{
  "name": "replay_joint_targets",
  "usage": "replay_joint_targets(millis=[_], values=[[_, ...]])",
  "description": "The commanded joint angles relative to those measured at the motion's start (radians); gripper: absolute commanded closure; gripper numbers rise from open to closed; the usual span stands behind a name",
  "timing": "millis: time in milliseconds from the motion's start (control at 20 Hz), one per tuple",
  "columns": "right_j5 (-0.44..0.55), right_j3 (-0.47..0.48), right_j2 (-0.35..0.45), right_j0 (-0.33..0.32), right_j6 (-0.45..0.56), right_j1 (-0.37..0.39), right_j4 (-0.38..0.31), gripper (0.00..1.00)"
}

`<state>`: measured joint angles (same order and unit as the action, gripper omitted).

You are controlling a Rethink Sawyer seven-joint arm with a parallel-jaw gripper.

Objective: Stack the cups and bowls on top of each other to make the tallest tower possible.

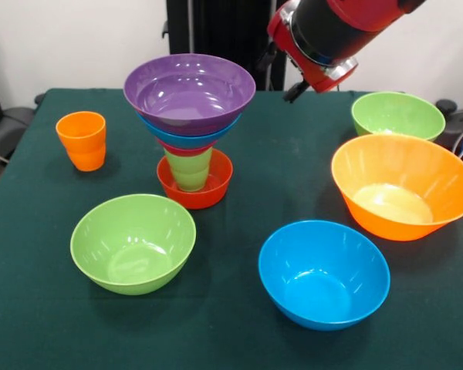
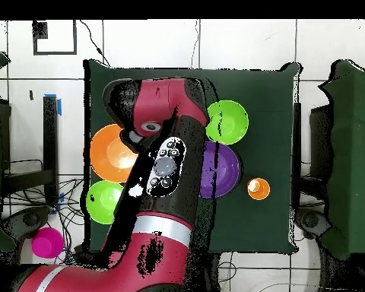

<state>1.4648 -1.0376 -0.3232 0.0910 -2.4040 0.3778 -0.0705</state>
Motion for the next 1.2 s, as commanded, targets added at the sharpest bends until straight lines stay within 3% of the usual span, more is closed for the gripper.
replay_joint_targets(millis=[50,400,700,1000,1200], values=[[0.083,0.066,0.082,0.014,-0.067,-0.052,0.001,0.00],[0.105,0.123,0.108,0.018,-0.095,-0.075,0.037,0.00],[-0.025,0.147,0.137,0.020,-0.075,-0.049,0.068,0.00],[-0.098,0.027,0.129,0.048,-0.156,0.038,0.156,0.00],[-0.229,-0.044,0.129,0.073,-0.156,0.088,0.199,0.00]])
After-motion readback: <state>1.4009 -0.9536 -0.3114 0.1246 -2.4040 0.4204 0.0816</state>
